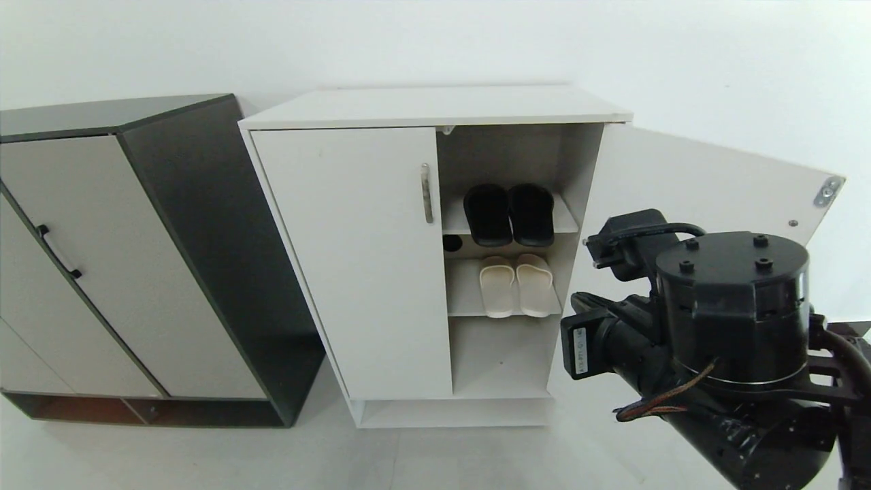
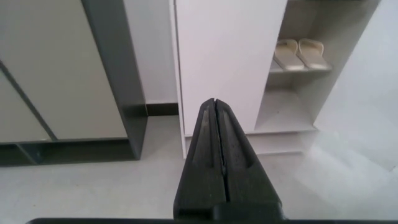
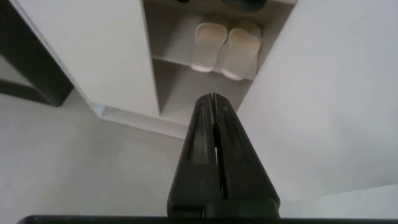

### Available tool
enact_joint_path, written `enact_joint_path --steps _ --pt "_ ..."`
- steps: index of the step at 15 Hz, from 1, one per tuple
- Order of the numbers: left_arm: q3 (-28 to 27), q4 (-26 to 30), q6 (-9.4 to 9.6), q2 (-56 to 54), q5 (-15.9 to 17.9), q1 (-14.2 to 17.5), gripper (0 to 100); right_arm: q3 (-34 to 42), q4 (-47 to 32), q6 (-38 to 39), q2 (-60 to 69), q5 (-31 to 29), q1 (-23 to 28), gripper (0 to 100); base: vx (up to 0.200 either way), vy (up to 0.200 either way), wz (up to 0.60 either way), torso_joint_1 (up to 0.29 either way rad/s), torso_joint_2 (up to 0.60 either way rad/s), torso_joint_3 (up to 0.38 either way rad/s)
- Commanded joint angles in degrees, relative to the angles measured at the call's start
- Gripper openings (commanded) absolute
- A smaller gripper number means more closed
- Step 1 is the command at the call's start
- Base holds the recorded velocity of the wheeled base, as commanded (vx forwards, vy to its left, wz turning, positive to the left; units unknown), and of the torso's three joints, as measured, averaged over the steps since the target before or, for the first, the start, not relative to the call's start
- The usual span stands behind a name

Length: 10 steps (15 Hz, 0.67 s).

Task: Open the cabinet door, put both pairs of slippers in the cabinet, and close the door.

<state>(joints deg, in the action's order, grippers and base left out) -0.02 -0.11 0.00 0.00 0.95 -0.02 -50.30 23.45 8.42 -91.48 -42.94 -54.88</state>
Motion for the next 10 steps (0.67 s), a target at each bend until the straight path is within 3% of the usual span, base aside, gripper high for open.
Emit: enact_joint_path --steps 1,10 --pt "0.0 0.0 0.0 0.0 0.0 -0.1 0 -0.1 0.0 0.0 0.1 0.0 0.0 0 0.0 0.0 0.0 0.1 -0.5 -0.349" --pt "0.0 0.0 0.0 0.0 -0.1 0.0 0 -0.1 0.0 0.0 0.1 0.0 0.0 0 0.0 0.0 0.0 0.145 -0.47 -0.328"
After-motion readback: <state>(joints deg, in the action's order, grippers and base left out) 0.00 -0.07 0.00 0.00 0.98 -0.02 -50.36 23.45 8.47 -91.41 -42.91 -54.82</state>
